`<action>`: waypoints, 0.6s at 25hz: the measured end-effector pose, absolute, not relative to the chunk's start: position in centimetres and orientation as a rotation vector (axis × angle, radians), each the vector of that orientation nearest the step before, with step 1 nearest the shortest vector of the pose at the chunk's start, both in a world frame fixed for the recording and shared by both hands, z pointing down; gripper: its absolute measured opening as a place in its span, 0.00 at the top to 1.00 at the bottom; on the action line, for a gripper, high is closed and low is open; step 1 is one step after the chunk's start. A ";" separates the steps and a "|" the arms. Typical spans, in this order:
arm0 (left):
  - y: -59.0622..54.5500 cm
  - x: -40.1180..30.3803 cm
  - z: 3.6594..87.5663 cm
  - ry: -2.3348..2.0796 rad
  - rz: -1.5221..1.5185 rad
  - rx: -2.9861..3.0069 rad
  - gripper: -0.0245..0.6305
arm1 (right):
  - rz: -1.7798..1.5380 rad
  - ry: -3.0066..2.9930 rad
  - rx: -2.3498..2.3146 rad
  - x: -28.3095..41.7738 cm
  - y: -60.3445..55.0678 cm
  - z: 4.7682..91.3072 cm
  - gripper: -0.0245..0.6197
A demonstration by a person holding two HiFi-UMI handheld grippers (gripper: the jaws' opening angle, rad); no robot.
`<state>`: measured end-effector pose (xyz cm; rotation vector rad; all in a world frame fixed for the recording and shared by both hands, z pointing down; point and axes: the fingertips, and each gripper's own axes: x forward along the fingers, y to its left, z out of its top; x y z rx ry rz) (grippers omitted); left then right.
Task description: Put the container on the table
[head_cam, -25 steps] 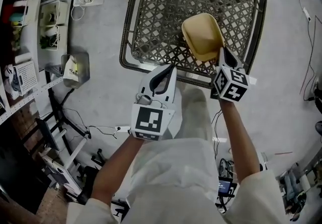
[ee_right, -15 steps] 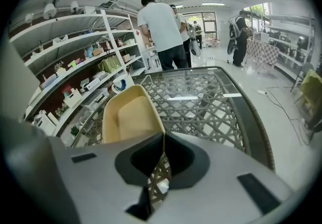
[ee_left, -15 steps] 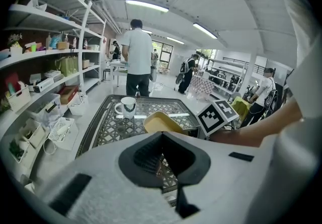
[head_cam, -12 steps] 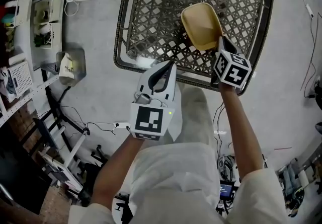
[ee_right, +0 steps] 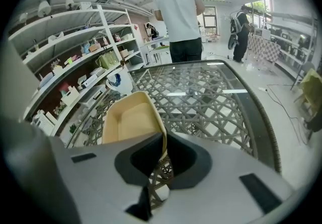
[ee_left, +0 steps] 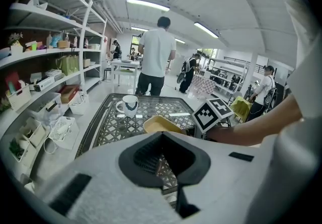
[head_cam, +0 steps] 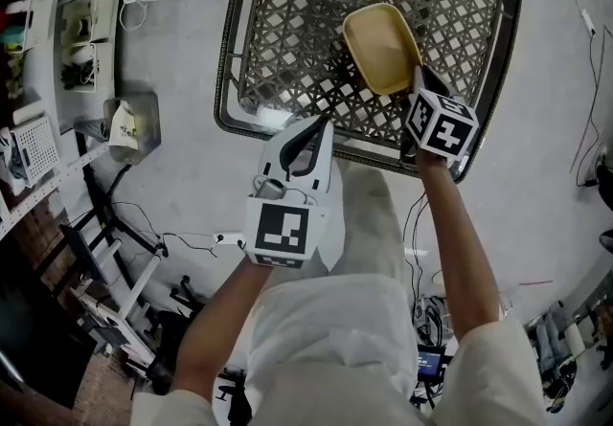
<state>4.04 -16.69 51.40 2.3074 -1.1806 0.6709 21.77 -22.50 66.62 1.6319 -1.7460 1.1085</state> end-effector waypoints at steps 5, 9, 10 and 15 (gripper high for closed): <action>-16.5 3.7 51.1 -1.180 0.662 2.312 0.93 | 1.098 -1.743 1.628 21.6 -22.4 66.6 0.92; -16.2 3.4 51.2 -1.177 0.660 2.315 0.93 | 1.082 -1.745 1.638 21.6 -22.1 66.3 0.86; -16.2 3.3 51.2 -1.178 0.659 2.316 0.93 | 1.070 -1.744 1.642 21.6 -22.0 66.2 0.85; -15.9 3.0 51.0 -1.179 0.652 2.324 0.93 | 1.023 -1.755 1.672 21.9 -21.6 65.0 0.80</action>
